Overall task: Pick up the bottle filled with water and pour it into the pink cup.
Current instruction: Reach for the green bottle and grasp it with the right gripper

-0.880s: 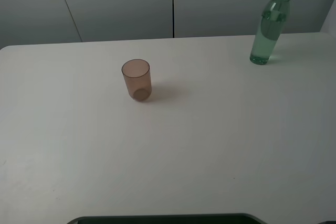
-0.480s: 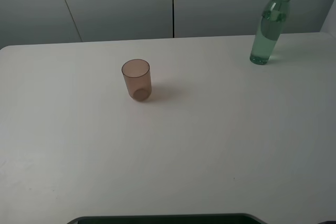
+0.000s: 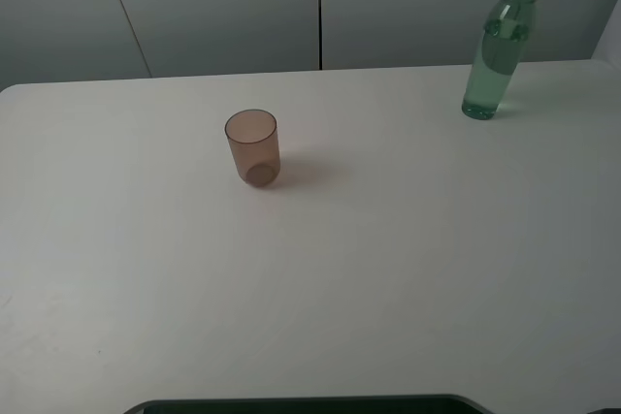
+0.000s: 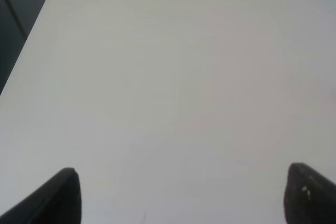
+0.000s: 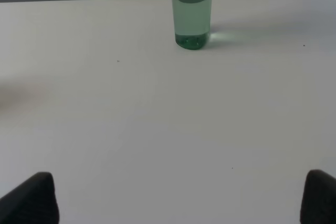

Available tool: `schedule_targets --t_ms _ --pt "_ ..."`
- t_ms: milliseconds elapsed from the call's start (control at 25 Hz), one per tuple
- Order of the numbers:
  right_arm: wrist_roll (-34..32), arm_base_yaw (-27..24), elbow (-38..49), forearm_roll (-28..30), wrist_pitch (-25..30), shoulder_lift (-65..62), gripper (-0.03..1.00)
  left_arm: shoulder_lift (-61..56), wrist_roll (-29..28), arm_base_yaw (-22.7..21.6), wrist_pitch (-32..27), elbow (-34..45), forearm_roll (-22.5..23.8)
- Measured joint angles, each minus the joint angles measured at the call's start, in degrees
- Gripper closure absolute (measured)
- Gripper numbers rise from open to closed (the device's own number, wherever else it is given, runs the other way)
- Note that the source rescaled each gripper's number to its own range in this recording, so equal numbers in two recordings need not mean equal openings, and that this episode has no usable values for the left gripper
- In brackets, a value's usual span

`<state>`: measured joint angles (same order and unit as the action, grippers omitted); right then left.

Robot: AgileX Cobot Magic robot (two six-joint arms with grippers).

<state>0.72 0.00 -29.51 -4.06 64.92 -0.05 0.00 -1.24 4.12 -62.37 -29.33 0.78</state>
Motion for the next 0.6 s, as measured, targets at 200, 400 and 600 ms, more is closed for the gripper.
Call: schedule_targets --t_ms 200,400,600 --pt "0.0 0.0 0.0 0.0 0.0 0.0 -0.03 0.0 0.0 0.0 0.0 0.0 0.0" --pt "0.0 0.0 0.0 0.0 0.0 0.0 -0.03 0.0 0.0 0.0 0.0 0.0 0.0" --pt "0.0 0.0 0.0 -0.9 0.0 0.0 -0.03 0.0 0.0 0.0 0.0 0.0 0.0"
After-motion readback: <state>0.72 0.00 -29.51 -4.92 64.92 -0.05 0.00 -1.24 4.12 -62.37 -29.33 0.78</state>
